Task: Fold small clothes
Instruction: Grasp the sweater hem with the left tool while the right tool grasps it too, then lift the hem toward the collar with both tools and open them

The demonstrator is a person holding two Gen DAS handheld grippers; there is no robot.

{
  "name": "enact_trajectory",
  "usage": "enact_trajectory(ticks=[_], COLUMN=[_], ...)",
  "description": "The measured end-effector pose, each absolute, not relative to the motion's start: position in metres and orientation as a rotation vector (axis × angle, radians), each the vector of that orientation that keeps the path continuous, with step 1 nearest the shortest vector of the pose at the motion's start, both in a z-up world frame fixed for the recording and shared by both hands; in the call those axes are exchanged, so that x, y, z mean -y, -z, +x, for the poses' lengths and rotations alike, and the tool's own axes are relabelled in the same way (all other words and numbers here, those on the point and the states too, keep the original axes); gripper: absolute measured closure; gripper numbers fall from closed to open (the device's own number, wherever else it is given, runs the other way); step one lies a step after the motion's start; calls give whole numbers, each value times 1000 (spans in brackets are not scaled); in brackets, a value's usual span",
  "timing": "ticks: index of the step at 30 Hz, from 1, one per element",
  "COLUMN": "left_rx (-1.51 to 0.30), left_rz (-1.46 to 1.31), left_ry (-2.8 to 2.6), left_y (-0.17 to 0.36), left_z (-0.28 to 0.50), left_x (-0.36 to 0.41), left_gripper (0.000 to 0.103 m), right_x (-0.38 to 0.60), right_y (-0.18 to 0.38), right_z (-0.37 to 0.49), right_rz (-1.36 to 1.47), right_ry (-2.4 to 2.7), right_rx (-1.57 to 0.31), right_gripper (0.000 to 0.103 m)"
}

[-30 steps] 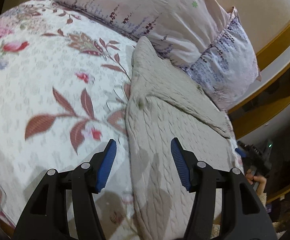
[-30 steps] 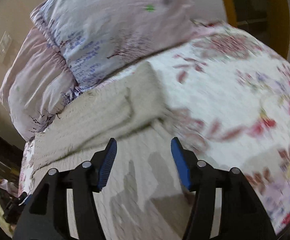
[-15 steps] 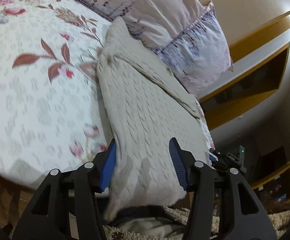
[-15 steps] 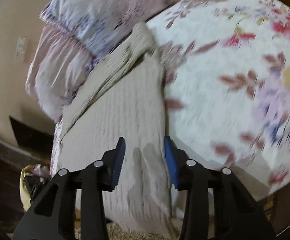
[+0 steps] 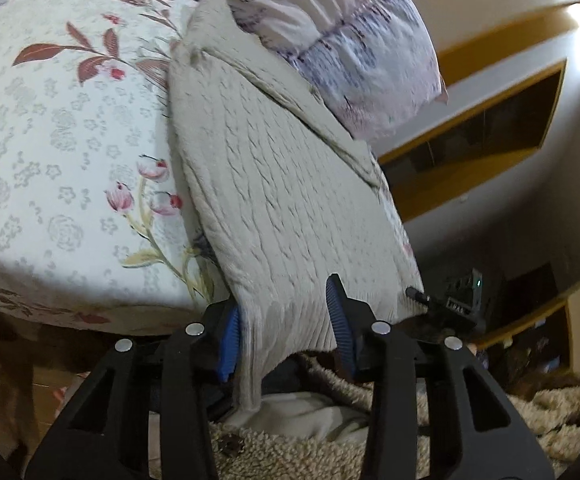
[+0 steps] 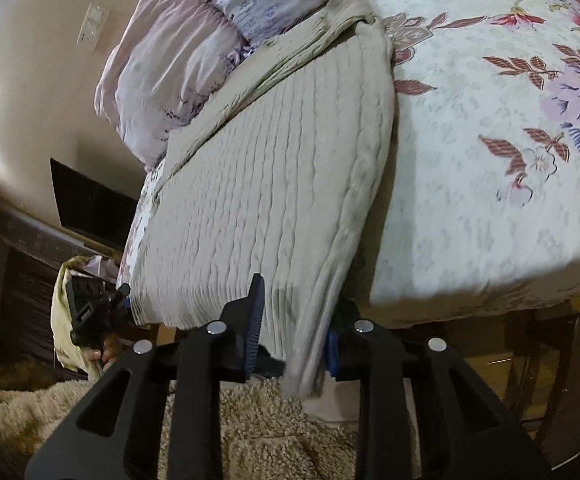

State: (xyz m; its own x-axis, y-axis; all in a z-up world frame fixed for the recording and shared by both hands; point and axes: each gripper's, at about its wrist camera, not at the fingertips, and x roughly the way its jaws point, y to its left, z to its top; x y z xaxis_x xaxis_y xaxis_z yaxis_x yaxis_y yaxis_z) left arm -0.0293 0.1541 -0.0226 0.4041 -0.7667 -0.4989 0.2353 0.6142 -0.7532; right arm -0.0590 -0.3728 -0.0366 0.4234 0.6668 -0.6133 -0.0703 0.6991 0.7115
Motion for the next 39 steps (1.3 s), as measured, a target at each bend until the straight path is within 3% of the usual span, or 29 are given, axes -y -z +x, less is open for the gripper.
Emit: enact_trajectory(ticks=[2,6,25,39], left_rx=[-964,-986,-647,-612], left_rz=[-598,-514,-377,-441], left_ry=[702,693,479,405], left_y=[21,22,-81,-101], left_z=[-32,-31,49,173], left_x=[-149,-137,-150,-153], left_gripper=[64,95,98,98], right_x=[370,369,357,344], right_y=[36,23,-75,-104], right_z=[-59,-56,2,112], right_rz=[644,619,308,272], right_ry=[-495,-481,-228,-153], right_rx=[-1043,-960,-488,-436], right_gripper=[94,95,96,96])
